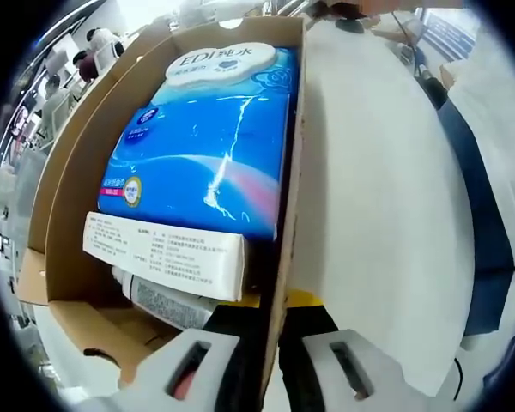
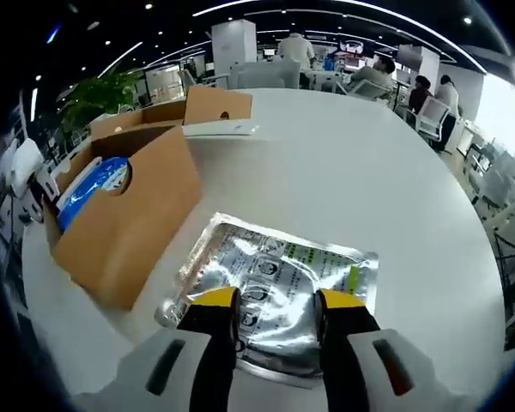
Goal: Operate the shoe box by opening the lid, removing the specified soft item, and placing it in the target area until the item is outside and the box remains undamaged.
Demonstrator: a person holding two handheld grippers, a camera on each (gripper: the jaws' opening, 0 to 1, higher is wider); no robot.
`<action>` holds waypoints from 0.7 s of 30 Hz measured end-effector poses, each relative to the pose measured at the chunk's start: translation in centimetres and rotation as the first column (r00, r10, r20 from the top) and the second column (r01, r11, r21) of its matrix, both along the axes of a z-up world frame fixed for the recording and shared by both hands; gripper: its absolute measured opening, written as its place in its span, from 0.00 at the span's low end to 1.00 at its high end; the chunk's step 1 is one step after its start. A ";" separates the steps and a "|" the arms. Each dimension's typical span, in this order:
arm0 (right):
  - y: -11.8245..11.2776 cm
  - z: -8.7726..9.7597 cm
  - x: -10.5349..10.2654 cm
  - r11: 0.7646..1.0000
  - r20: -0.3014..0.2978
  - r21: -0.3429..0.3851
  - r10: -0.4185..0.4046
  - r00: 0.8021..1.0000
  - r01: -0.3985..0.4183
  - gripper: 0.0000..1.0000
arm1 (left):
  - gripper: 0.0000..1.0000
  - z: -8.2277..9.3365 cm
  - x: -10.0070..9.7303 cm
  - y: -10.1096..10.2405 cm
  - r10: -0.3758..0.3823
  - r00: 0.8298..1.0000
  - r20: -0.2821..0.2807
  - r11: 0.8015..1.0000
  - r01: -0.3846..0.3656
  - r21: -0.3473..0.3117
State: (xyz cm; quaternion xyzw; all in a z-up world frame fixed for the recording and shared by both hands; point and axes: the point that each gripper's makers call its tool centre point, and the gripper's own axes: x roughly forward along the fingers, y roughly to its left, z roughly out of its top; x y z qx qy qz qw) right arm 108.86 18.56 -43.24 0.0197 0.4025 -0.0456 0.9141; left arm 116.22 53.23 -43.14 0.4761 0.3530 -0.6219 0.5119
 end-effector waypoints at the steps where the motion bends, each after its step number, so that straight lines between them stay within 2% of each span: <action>1: 0.0 0.0 0.1 1.000 0.006 -0.002 0.004 1.000 -0.004 0.35 | 0.03 0.0 0.0 0.0 0.001 1.000 0.001 1.000 -0.001 0.000; 12: 0.5 0.2 0.4 0.999 0.013 -0.009 0.050 0.999 -0.050 0.35 | 0.03 0.0 0.0 0.0 0.001 1.000 0.002 1.000 -0.001 -0.001; 17: 0.7 0.4 0.3 0.999 0.017 -0.009 0.043 0.999 -0.043 0.35 | 0.03 -0.1 0.0 0.0 0.002 1.000 0.001 1.000 -0.002 0.000; 20: 0.7 0.4 0.5 0.998 0.023 -0.004 0.059 0.998 -0.059 0.37 | 0.03 0.1 -0.1 -0.1 0.001 1.000 0.002 1.000 -0.001 0.000; 21: 0.9 0.9 1.0 0.998 0.047 0.028 0.051 0.998 -0.053 0.38 | 0.03 0.2 -0.1 -0.1 0.002 1.000 0.001 1.000 -0.002 0.000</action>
